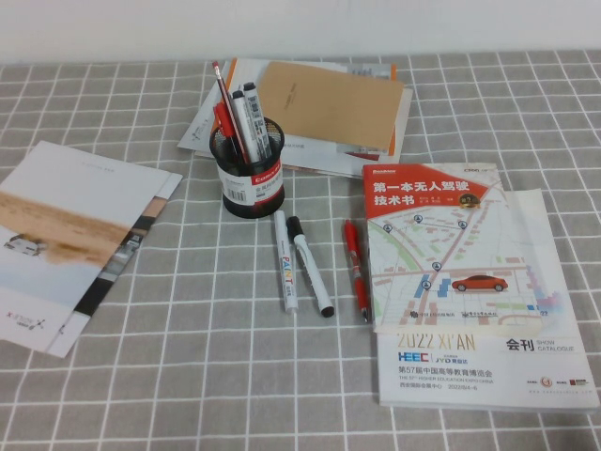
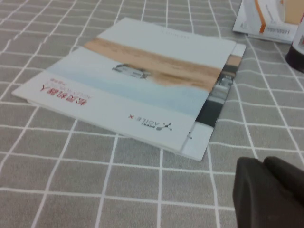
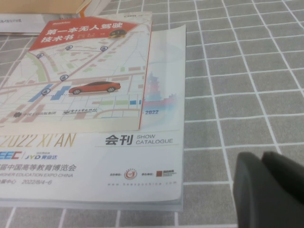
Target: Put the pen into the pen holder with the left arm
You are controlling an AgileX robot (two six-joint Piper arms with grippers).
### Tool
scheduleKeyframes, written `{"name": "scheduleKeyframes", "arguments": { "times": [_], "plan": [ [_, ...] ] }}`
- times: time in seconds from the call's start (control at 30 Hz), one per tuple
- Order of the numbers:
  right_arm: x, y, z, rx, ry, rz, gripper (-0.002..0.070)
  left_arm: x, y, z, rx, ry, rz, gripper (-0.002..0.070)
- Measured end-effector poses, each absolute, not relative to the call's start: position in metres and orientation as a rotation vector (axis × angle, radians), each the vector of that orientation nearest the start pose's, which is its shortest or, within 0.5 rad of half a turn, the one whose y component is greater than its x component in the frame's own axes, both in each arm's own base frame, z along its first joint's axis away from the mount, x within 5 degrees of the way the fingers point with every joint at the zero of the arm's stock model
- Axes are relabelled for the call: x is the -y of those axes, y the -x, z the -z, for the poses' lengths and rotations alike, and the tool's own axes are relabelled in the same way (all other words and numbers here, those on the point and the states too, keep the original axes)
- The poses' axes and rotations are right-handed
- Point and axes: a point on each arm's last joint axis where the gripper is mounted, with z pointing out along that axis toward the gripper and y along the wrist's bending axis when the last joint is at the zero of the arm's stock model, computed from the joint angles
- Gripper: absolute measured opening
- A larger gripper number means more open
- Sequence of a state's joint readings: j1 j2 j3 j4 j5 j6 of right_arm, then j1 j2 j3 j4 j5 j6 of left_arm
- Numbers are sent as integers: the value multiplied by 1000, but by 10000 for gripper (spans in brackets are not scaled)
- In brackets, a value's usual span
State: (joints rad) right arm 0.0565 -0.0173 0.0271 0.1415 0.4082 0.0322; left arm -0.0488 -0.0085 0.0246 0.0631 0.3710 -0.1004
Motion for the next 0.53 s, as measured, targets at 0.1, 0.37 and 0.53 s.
{"name": "scheduleKeyframes", "arguments": {
  "times": [0.1,0.37,0.53],
  "plan": [
    [-8,-51,-169,-1901,-62,-202,-13,0,-53,-172,-1875,8,38,-1],
    [-8,-51,-169,-1901,-63,-202,-13,0,-52,-171,-1879,8,38,-1],
    [-8,-51,-169,-1901,-63,-202,-13,0,-52,-171,-1881,8,38,-1]
  ]
}}
